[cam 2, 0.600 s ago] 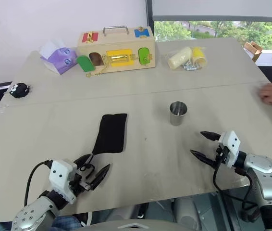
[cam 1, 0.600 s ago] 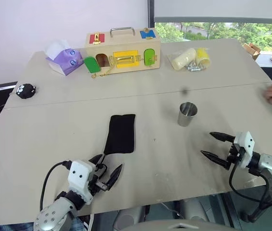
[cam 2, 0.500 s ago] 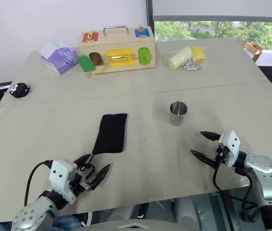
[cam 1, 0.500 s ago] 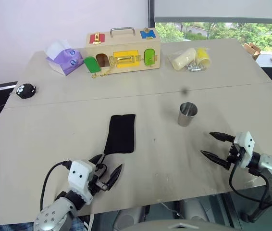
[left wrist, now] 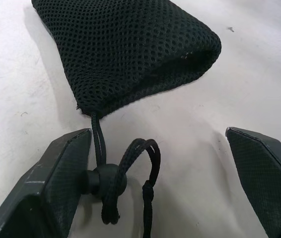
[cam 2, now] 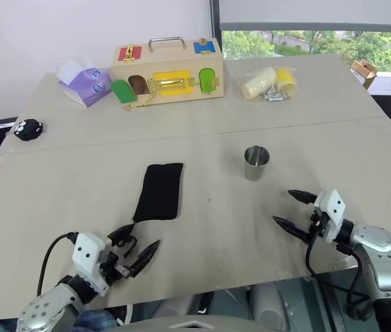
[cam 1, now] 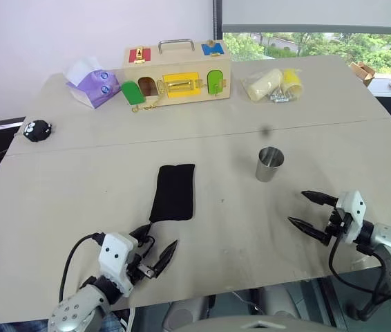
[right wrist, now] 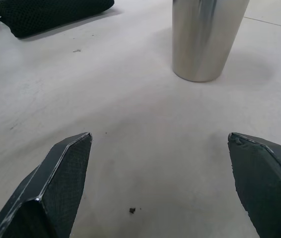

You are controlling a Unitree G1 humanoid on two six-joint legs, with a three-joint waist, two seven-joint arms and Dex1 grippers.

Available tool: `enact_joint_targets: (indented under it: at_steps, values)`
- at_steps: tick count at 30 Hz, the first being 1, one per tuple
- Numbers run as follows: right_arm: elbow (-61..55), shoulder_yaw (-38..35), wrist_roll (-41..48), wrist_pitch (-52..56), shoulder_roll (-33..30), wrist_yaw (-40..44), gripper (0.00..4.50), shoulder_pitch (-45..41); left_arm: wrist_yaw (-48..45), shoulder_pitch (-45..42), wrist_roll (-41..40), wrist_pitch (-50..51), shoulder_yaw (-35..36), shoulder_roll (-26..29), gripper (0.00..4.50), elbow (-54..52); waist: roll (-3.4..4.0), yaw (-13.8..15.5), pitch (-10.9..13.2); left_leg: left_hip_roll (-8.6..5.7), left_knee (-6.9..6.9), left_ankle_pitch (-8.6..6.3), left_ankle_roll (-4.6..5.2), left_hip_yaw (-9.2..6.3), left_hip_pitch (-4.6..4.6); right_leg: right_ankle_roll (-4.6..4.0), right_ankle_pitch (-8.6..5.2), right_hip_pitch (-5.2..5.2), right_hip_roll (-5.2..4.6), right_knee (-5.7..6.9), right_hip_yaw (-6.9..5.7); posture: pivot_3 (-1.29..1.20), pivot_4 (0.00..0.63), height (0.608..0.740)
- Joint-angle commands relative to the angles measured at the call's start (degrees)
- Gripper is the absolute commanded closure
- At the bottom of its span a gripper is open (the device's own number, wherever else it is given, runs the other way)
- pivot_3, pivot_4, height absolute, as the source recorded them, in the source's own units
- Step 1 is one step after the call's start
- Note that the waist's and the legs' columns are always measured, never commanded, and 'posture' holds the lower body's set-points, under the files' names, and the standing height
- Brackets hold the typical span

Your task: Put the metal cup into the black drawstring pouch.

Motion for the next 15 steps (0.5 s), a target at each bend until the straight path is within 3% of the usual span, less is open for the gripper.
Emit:
enact_joint_targets:
  at_steps: [1, 3, 8, 15]
  values:
    - [-2.35, -0.71, 1.44, -0.59, 0.12, 0.07, 0.07, 0.37, -0.54, 0.39, -0.66, -1.16, 0.17, 0.22, 0.0, -0.45, 0.0, 0.0, 0.0, 0.0, 0.0, 0.0, 0.0, 0.0, 0.0, 0.0, 0.0, 0.0, 0.0, 0.0, 0.0, 0.0, 0.15, 0.74]
    - [-2.51, -0.73, 1.58, -0.73, 0.2, 0.16, 0.07, 0.6, -0.91, 0.26, -0.86, -1.37, 0.3, 0.36, 0.0, -0.33, 0.0, 0.01, 0.0, 0.0, 0.0, 0.0, 0.0, 0.0, 0.0, 0.0, 0.0, 0.0, 0.0, 0.0, 0.0, 0.0, 0.15, 0.74]
    - [-5.89, -1.38, 4.48, 0.16, 1.41, -0.08, 0.07, 2.72, -7.63, 0.05, -11.01, 0.72, 2.69, 2.17, 0.0, -1.76, 0.01, -0.02, 0.01, 0.0, -0.01, 0.0, 0.0, -0.02, 0.0, 0.0, -0.01, -0.01, 0.0, 0.0, -0.01, 0.0, 0.15, 0.74]
    - [-14.77, 0.42, 7.55, 1.41, 1.83, 0.96, 0.07, 9.51, -17.14, -0.52, -10.27, -5.81, 7.25, 9.9, 0.0, 1.66, 0.03, 0.02, 0.01, 0.01, -0.02, -0.01, 0.0, -0.03, 0.0, 0.0, -0.03, -0.01, 0.0, 0.0, -0.02, 0.0, 0.15, 0.74]
